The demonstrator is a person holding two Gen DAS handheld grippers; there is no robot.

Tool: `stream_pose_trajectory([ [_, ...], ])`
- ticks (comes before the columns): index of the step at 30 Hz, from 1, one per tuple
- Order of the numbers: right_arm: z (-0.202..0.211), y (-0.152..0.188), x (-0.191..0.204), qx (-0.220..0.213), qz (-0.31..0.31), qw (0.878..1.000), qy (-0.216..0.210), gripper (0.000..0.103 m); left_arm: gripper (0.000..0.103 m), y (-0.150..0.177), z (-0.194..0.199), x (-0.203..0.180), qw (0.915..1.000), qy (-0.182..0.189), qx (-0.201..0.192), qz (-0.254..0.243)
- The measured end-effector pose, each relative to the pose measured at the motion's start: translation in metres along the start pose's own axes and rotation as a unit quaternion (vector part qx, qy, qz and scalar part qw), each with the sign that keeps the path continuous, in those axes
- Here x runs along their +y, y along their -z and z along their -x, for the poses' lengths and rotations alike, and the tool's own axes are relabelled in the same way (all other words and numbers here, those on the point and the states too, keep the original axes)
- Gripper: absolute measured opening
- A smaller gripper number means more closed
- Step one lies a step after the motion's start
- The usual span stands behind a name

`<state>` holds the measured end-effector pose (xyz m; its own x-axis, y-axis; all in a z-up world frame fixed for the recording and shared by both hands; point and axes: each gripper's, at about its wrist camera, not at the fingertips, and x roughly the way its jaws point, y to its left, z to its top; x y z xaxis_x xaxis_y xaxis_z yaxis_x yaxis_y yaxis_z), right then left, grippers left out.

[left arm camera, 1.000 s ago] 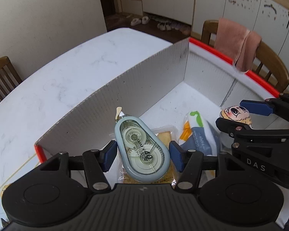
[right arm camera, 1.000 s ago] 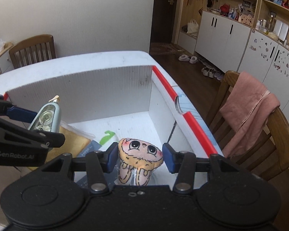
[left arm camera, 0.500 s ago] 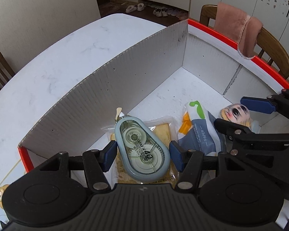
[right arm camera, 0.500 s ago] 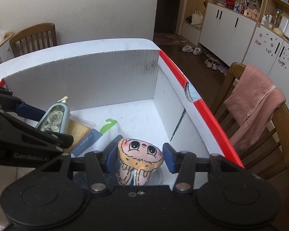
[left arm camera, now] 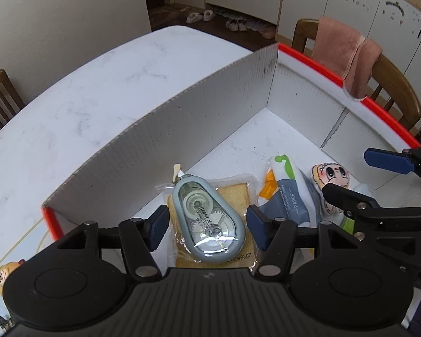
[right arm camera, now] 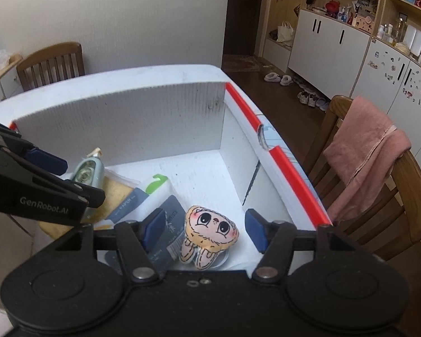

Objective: Organize objects
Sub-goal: 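Open both grippers to drop the tape and packet into the box, then move both grippers back over the remaining snacks on the table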

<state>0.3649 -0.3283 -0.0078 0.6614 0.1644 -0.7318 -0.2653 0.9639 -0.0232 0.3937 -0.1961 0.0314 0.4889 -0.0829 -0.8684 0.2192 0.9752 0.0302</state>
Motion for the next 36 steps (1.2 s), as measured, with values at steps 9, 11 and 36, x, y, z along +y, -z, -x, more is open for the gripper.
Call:
stream_pose_trajectory([
  [9, 0.033, 0.002, -0.001, -0.025, -0.018, 0.999, -0.012, 0.065, 0.059, 0.015, 0.035, 0.003, 0.9996, 0.011, -0.027, -0.005],
  [11, 0.041, 0.004, 0.002, -0.032, -0.019, 0.999, -0.014, 0.065, 0.059, 0.018, 0.045, 0.004, 0.9993, 0.013, -0.035, -0.004],
  [36, 0.119, 0.025, 0.081, -0.08, -0.004, 0.994, -0.069, 0.077, 0.064, 0.114, 0.151, 0.06, 0.995, 0.018, -0.097, 0.017],
])
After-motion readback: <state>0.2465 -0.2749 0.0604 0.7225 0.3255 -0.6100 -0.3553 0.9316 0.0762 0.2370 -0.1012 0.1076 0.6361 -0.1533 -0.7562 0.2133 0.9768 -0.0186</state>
